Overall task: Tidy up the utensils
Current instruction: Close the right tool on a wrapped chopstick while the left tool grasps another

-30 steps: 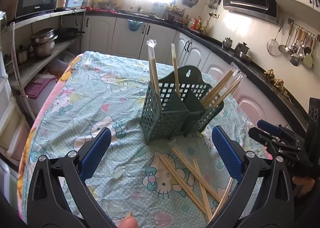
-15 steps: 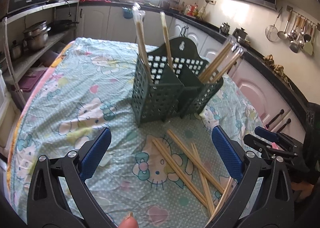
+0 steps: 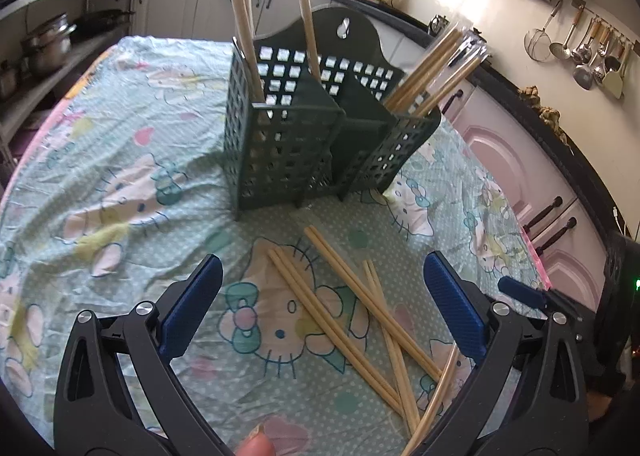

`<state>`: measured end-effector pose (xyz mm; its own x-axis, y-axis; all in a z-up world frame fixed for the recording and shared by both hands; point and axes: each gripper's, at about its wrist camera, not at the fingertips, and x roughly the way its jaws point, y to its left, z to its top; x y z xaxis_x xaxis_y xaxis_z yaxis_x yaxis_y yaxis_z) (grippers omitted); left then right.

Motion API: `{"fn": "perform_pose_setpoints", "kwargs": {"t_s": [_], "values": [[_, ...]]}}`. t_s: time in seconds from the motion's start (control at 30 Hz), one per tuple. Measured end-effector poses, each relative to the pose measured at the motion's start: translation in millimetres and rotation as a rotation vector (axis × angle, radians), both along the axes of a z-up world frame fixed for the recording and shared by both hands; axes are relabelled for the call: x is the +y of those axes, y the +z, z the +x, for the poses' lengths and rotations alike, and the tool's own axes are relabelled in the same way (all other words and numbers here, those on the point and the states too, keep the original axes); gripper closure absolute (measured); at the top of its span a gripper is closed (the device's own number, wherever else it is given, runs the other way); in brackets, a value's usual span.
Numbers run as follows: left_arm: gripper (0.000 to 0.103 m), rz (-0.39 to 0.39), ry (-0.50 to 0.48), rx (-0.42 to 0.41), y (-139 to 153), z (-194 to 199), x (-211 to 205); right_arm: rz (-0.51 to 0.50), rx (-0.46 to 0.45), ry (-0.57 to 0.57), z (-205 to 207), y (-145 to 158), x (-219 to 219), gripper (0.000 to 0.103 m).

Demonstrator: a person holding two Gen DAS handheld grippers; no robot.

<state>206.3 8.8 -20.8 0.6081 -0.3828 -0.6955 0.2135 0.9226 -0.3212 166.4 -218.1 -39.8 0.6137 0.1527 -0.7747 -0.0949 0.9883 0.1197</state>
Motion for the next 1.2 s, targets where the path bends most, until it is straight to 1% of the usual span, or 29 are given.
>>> {"fn": "perform_pose_setpoints", "kwargs": {"t_s": [0.07, 0.13, 0.17, 0.23, 0.3, 0.4, 0.5, 0.57, 0.67, 0.73, 0.87, 0.9, 1.03, 1.2], "values": [[0.012, -0.003, -0.008, 0.02, -4, 4, -3, 0.005, 0.019, -0.02, -1, -5, -1, 0.041], [0.02, -0.006, -0.023, 0.045, -10, 9, -8, 0.02, 0.04, -0.036, 0, -9, -3, 0.046], [0.022, -0.004, -0.026, 0.052, -11, 10, -9, 0.023, 0.049, -0.043, 1, -11, -3, 0.047], [0.031, -0.005, -0.042, 0.071, -16, 15, -13, 0.037, 0.073, -0.053, 4, -15, -5, 0.05], [0.037, -0.011, -0.051, 0.091, -20, 20, -16, 0.048, 0.09, -0.063, 7, -18, -6, 0.052], [0.039, -0.02, -0.054, 0.12, -24, 27, -17, 0.07, 0.12, -0.079, 12, -24, -9, 0.055], [0.042, -0.045, -0.049, 0.145, -28, 34, -16, 0.082, 0.146, -0.094, 16, -30, -10, 0.061], [0.043, -0.06, -0.043, 0.16, -31, 38, -15, 0.092, 0.148, -0.105, 17, -31, -11, 0.062], [0.049, -0.089, -0.034, 0.189, -37, 45, -14, 0.104, 0.151, -0.118, 21, -32, -12, 0.064], [0.054, -0.101, -0.024, 0.198, -39, 49, -13, 0.113, 0.154, -0.128, 24, -33, -14, 0.068], [0.056, -0.13, 0.007, 0.221, -44, 55, -13, 0.135, 0.162, -0.144, 27, -33, -20, 0.075], [0.058, -0.131, 0.014, 0.224, -45, 57, -12, 0.138, 0.163, -0.146, 28, -33, -21, 0.078], [0.066, -0.125, 0.035, 0.232, -48, 64, -15, 0.156, 0.168, -0.152, 30, -33, -26, 0.084], [0.078, -0.113, 0.053, 0.235, -50, 70, -16, 0.176, 0.168, -0.159, 32, -35, -30, 0.087]]}}
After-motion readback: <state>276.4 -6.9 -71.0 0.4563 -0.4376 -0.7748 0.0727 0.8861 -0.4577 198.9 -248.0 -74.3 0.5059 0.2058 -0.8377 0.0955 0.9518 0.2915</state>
